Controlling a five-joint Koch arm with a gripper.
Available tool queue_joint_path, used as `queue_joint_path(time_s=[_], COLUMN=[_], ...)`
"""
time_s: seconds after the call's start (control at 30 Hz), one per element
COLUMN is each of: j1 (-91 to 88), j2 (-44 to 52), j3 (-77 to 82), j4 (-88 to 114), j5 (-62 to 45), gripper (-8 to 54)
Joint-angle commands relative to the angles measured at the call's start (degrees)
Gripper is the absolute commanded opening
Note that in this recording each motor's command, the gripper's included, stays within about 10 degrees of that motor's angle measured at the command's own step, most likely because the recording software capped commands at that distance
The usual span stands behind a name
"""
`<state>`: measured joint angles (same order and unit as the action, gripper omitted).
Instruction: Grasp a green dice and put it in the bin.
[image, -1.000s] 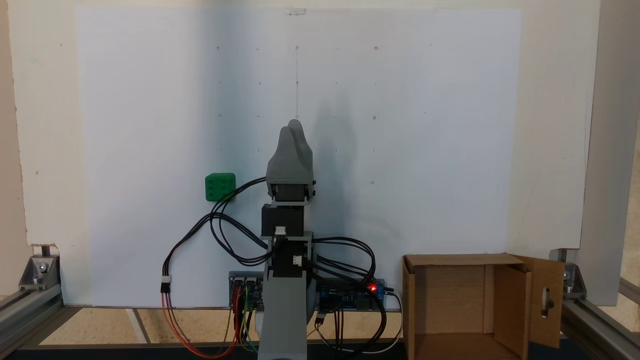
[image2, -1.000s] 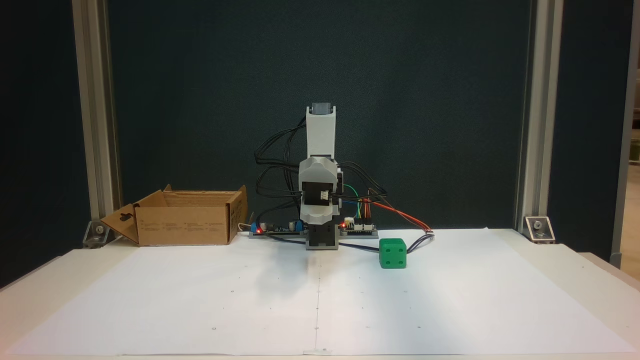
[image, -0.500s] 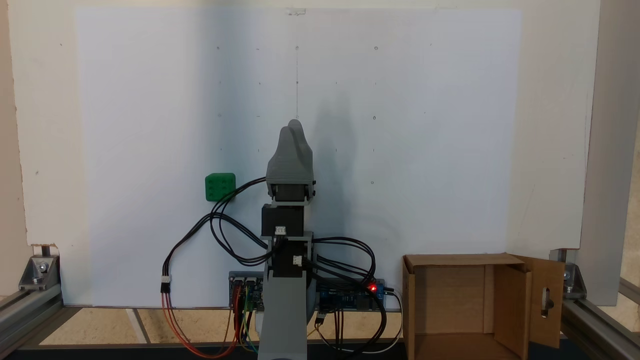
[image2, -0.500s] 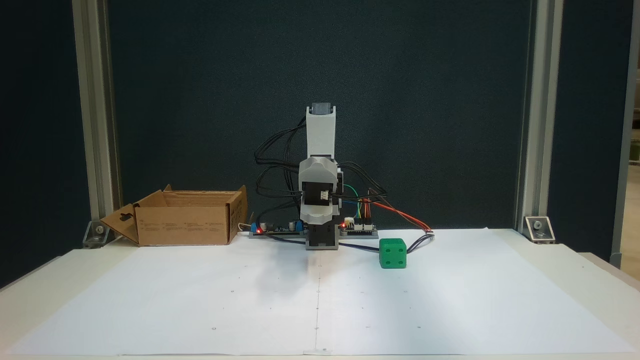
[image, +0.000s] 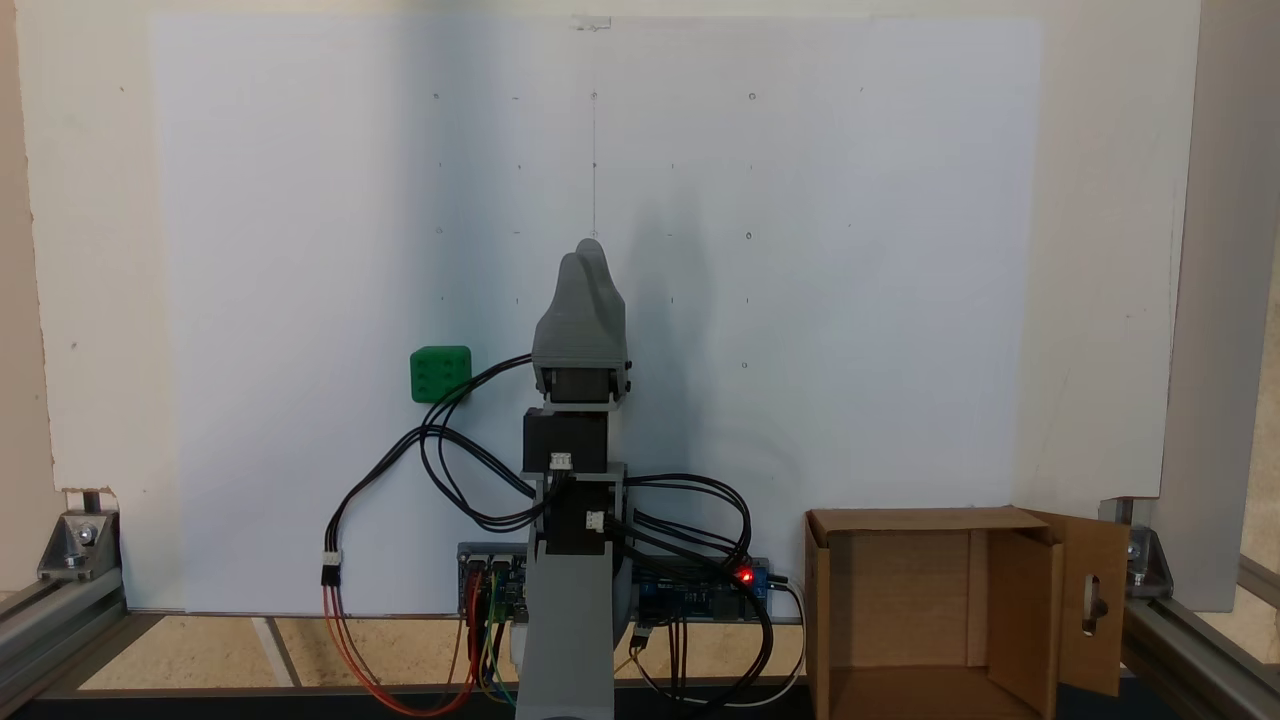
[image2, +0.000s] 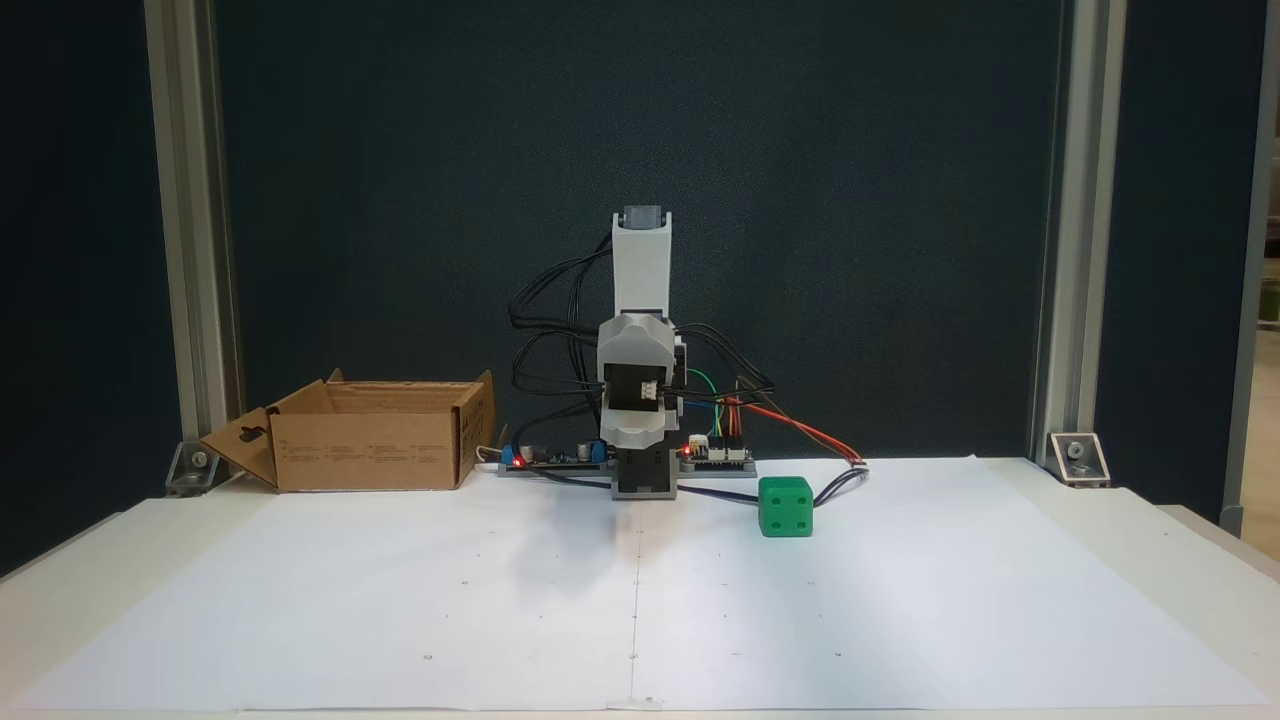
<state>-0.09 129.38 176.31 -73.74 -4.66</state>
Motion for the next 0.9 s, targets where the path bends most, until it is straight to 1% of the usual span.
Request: queue_joint_path(time_s=[0.0,0.7,0.8,0.87], j1=[0.3,-0.4,-1.1,-1.1], j2=[6.1,6.1,6.1,6.1], j3=[2.8,2.8,2.8,1.4], j4=[-0.8,-0.2,-0.2,0.2], j5=[-2.9,-3.0,-2.8,-3.0], gripper=[44.4,44.2,43.3,41.4])
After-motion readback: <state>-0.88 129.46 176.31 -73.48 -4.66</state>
